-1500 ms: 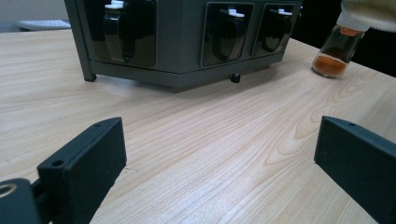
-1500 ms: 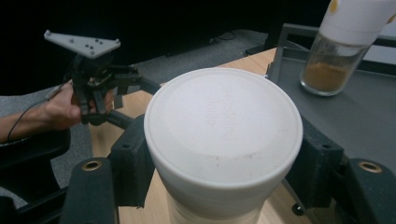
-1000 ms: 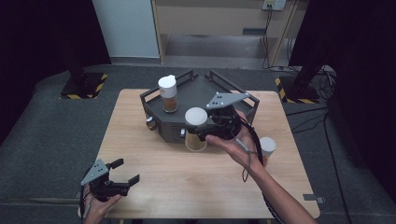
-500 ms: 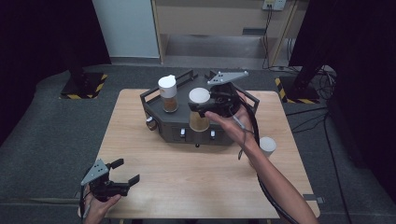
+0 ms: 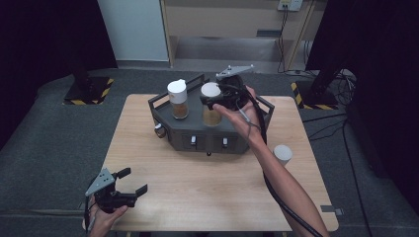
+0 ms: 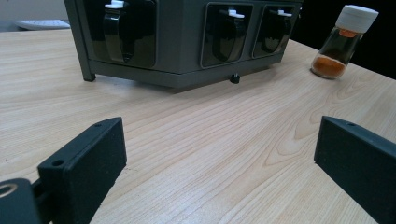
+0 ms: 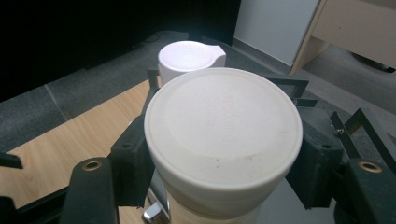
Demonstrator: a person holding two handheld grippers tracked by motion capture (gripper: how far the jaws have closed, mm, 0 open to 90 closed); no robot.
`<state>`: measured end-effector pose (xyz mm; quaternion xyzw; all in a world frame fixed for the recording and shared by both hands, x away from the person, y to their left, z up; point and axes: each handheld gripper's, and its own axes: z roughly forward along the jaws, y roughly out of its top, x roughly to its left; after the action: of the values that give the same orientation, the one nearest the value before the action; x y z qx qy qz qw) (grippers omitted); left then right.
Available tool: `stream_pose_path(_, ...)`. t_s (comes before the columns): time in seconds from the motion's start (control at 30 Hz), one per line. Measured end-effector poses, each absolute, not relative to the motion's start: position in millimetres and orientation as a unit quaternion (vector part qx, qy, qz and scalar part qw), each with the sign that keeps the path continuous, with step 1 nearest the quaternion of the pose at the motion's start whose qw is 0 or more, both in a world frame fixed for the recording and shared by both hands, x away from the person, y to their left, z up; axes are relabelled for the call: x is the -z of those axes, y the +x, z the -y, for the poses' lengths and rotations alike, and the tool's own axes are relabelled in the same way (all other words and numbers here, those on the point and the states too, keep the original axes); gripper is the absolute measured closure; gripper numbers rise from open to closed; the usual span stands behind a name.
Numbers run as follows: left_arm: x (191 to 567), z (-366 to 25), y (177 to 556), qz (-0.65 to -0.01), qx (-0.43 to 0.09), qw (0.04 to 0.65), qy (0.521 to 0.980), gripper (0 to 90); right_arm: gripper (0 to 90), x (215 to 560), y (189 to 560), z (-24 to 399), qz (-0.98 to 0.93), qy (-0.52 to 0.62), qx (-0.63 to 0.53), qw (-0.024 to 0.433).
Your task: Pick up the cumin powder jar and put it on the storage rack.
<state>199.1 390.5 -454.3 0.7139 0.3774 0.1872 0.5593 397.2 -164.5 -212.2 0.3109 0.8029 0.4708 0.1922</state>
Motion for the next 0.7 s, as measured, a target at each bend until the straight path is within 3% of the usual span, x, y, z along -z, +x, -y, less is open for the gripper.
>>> stream_pose_path(0.7,454.8,-391.1,199.2,-0.378,-0.186,0.561,0.712,1.6,33.5,241.2,424.1,145.7,-0.779,0.356,-0.469,0.217)
